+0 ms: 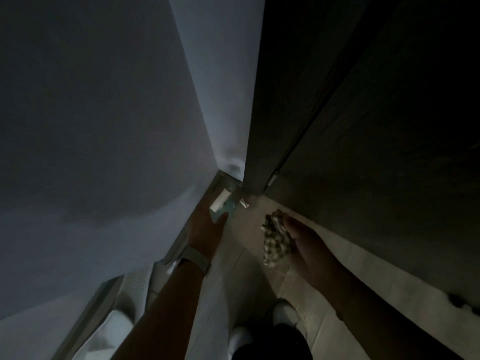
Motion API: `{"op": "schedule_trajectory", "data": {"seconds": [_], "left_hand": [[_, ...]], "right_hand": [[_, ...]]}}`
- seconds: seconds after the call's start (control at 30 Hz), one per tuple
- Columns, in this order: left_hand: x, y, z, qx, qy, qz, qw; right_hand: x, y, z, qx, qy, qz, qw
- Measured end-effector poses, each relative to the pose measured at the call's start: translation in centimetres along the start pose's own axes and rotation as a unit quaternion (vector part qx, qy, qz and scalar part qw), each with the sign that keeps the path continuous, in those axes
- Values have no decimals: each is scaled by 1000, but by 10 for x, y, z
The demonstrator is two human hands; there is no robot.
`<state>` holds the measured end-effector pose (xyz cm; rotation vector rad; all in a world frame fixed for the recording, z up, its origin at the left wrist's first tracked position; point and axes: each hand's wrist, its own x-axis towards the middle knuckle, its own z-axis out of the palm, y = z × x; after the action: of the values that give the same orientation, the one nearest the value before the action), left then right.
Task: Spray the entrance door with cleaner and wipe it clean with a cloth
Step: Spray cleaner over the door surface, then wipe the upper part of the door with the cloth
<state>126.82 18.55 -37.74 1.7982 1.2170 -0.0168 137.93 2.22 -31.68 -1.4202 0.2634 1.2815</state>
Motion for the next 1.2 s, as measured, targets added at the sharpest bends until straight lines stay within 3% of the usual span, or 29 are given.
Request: {"op": "schedule_trajectory", "data": {"seconds": [0.13,0.33,0.47,0.63,0.77,1.0,1.2], "left_hand": [[-81,79,-60,-54,16,33,998],[-192,233,-171,-78,-9,105,991],[-244,304,-234,-116,16,172,978],[-290,392,-303,-114,-22,286,951],[-319,450,-351,-95,-35,398,912],[-386,586,-429,-61,13,607,792],[-445,706,-482,-102,65,696,708]], "right_hand": [[-81,-49,16,42,38,-25,998],[-245,-158,41,-66,33,-137,988],[-354,-231,54,-74,55,-246,965],[-464,-290,89,-57,97,-388,915],[-536,-322,115,-48,157,-500,850],[-671,-390,135,-29,261,-648,715],[-777,-469,130,-84,363,-771,517]]}}
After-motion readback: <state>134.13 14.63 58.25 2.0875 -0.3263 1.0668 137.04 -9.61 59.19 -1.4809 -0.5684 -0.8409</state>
